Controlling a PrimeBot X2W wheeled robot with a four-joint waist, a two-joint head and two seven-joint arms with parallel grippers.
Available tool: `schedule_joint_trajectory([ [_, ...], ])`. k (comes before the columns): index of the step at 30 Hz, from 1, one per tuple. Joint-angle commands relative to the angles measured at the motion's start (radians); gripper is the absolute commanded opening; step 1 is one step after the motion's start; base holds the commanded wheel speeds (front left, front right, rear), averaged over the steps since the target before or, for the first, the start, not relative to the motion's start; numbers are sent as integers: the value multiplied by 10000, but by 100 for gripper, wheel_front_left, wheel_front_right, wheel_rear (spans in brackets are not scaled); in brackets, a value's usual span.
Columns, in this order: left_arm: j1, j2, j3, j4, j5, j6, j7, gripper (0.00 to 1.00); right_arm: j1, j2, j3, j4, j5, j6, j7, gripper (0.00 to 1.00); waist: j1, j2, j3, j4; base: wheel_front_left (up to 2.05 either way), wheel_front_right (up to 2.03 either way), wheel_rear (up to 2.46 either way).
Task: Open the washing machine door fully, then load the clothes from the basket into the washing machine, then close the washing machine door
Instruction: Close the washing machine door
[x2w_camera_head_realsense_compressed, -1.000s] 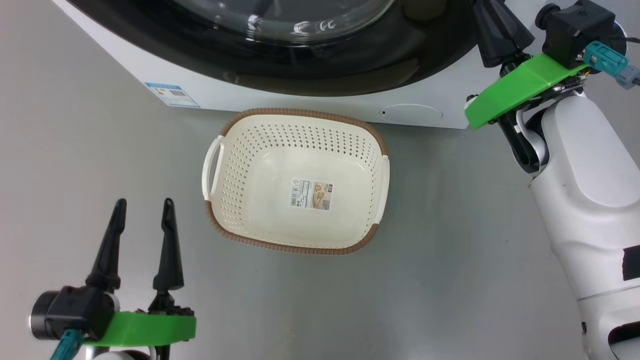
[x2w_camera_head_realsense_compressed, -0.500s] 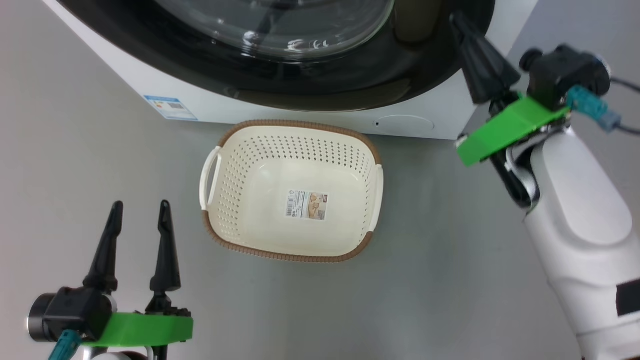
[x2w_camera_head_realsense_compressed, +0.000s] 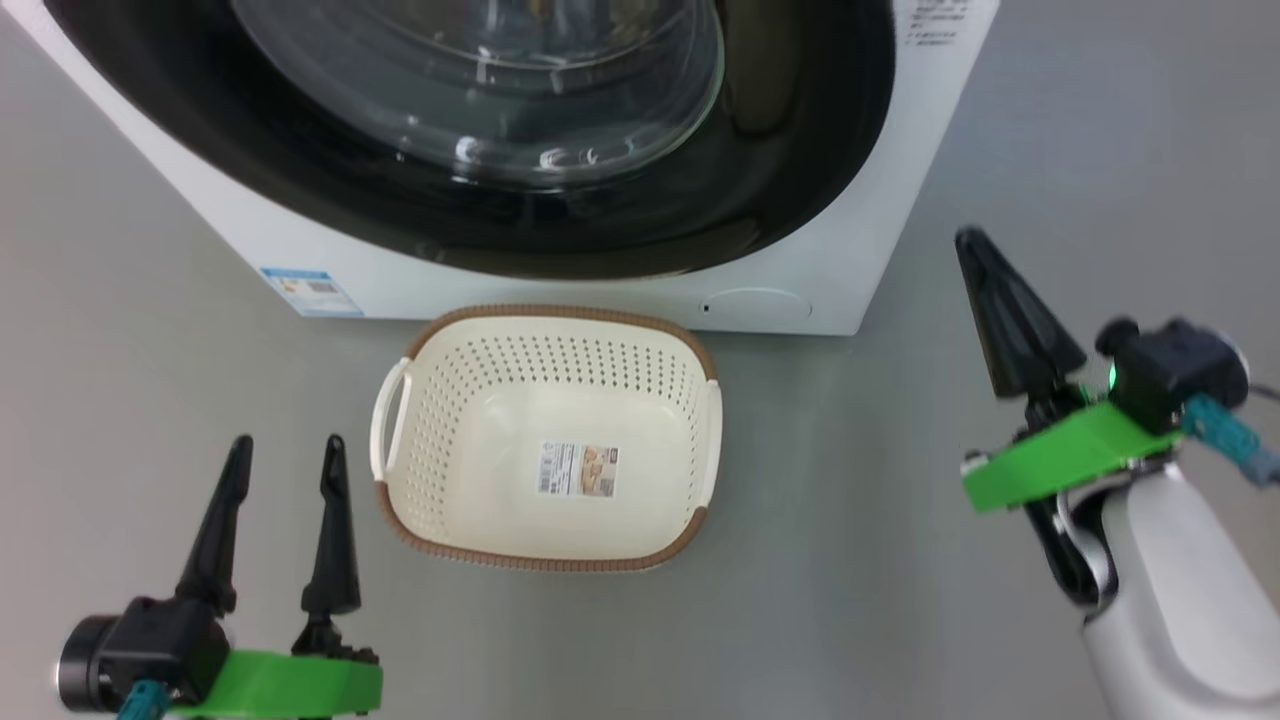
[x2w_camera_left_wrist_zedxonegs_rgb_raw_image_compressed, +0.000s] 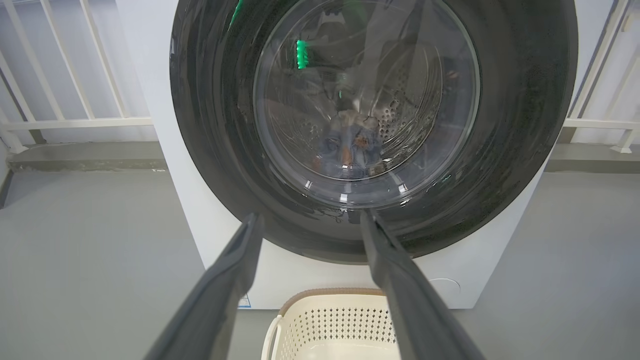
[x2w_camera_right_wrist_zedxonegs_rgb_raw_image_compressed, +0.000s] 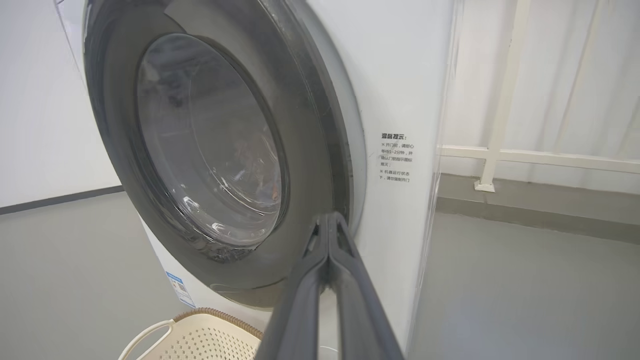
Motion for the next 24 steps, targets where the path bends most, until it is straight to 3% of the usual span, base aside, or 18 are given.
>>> schedule_joint_trajectory([
  [1,80,212,378,-154,13,-76,-82,100,297,160,107,-356,-65,14,-45,0,0,0,-344,-253,0,0,0],
  [3,203,246,404,-123,-4,-104,-82,100,842,277,-108,-622,-111,14,-45,0,0,0,-524,-354,0,0,0],
  [5,327,290,419,-96,-17,-129,-82,100,1338,377,-259,-858,-199,14,-45,39,0,0,-685,-454,0,0,0],
  [6,387,312,427,-85,-31,-141,-82,100,1561,420,-321,-951,-243,14,-45,85,0,0,-754,-506,0,0,0],
  [7,442,339,428,-68,-33,-151,-82,100,1766,461,-412,-1039,-290,14,-45,100,0,0,-826,-551,0,0,0],
  [24,1270,665,348,76,-198,-187,209,100,4224,995,-1308,-2377,-793,14,341,100,0,0,-2215,-1194,0,0,0],
])
